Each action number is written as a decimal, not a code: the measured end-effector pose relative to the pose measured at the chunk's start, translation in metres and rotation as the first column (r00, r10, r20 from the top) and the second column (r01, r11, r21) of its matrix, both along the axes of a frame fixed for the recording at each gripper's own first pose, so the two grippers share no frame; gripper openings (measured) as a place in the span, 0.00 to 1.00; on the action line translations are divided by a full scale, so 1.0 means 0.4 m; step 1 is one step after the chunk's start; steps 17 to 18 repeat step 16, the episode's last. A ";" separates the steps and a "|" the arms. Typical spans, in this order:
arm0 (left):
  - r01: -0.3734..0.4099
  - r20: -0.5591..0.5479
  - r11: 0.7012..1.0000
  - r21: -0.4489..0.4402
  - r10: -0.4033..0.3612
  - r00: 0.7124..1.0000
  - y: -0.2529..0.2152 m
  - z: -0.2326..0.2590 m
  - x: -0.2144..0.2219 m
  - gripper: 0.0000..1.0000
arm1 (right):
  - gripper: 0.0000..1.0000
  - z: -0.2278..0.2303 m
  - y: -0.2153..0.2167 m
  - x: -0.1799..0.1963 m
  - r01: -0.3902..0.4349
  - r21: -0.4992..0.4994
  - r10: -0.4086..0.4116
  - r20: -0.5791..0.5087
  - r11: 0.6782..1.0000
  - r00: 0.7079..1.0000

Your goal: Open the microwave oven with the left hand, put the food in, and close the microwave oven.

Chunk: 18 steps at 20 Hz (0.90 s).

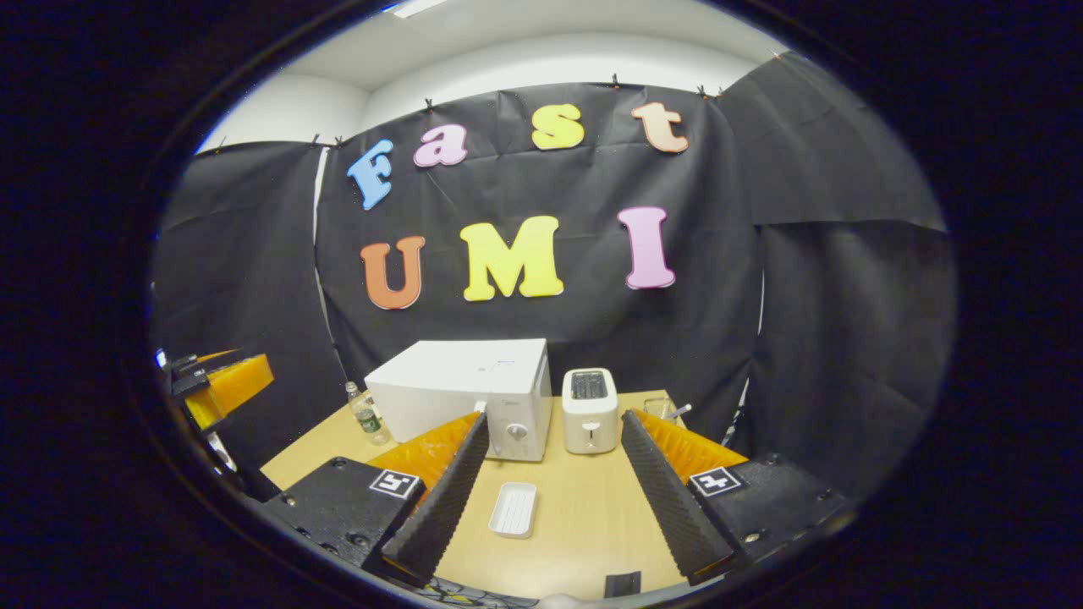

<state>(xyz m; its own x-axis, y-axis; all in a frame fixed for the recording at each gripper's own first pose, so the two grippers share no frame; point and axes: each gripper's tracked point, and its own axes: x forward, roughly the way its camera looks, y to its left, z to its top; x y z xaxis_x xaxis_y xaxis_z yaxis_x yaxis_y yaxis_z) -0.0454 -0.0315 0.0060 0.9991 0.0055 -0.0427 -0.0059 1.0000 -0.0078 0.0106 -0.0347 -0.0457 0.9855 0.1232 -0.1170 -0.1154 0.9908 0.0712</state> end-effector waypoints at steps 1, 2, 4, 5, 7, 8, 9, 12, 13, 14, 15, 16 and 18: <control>-0.016 0.007 1.000 -0.003 0.016 1.000 -0.003 0.018 -0.005 0.92 | 1.00 0.024 -0.013 -0.004 -0.001 -0.010 0.001 0.018 1.000 1.000; -0.033 0.016 0.999 -0.006 0.033 0.999 -0.002 0.034 -0.009 0.92 | 1.00 0.044 -0.024 -0.009 -0.005 -0.013 0.006 0.042 1.000 0.999; -0.064 0.030 0.998 -0.006 0.064 0.997 0.007 0.061 -0.025 0.92 | 1.00 0.083 -0.035 -0.022 -0.009 -0.018 0.011 0.071 1.000 0.997; -0.079 0.036 0.997 -0.002 0.079 0.996 0.016 0.073 -0.026 0.92 | 0.90 0.095 -0.040 -0.024 -0.013 -0.023 0.015 0.084 1.000 0.996; -0.090 0.055 0.996 0.004 0.090 0.994 0.018 0.090 -0.029 0.92 | 1.00 0.114 -0.048 -0.030 -0.022 -0.030 0.025 0.101 0.999 0.995; -0.093 0.059 0.996 0.009 0.092 0.994 0.020 0.096 -0.024 0.92 | 0.90 0.125 -0.048 -0.034 -0.025 -0.030 0.028 0.110 0.999 0.993; -0.097 0.062 0.995 0.011 0.096 0.993 0.022 0.103 -0.025 0.92 | 0.91 0.135 -0.050 -0.036 -0.025 -0.031 0.028 0.117 0.999 0.993; -0.101 0.085 0.995 0.013 0.099 0.991 0.023 0.129 -0.023 0.92 | 1.00 0.156 -0.056 -0.036 -0.024 -0.024 0.027 0.132 0.999 0.991; -0.102 0.090 0.995 0.016 0.100 0.991 0.022 0.137 -0.024 0.92 | 0.90 0.170 -0.056 -0.038 -0.026 -0.014 0.028 0.139 1.000 0.990; -0.102 0.096 0.995 0.016 0.100 0.990 0.024 0.141 -0.024 0.92 | 1.00 0.178 -0.055 -0.037 -0.030 -0.006 0.030 0.142 1.000 0.989; -0.103 0.105 0.995 0.014 0.101 0.989 0.027 0.151 -0.026 0.92 | 0.90 0.188 -0.057 -0.041 -0.029 0.001 0.029 0.149 1.000 0.988; -0.105 0.108 0.994 0.012 0.103 0.989 0.027 0.160 -0.022 0.92 | 1.00 0.203 -0.063 -0.038 -0.026 0.002 0.025 0.160 1.000 0.987; -0.105 0.108 0.994 0.012 0.103 0.989 0.027 0.160 -0.022 0.92 | 1.00 0.203 -0.063 -0.038 -0.026 0.002 0.025 0.160 1.000 0.987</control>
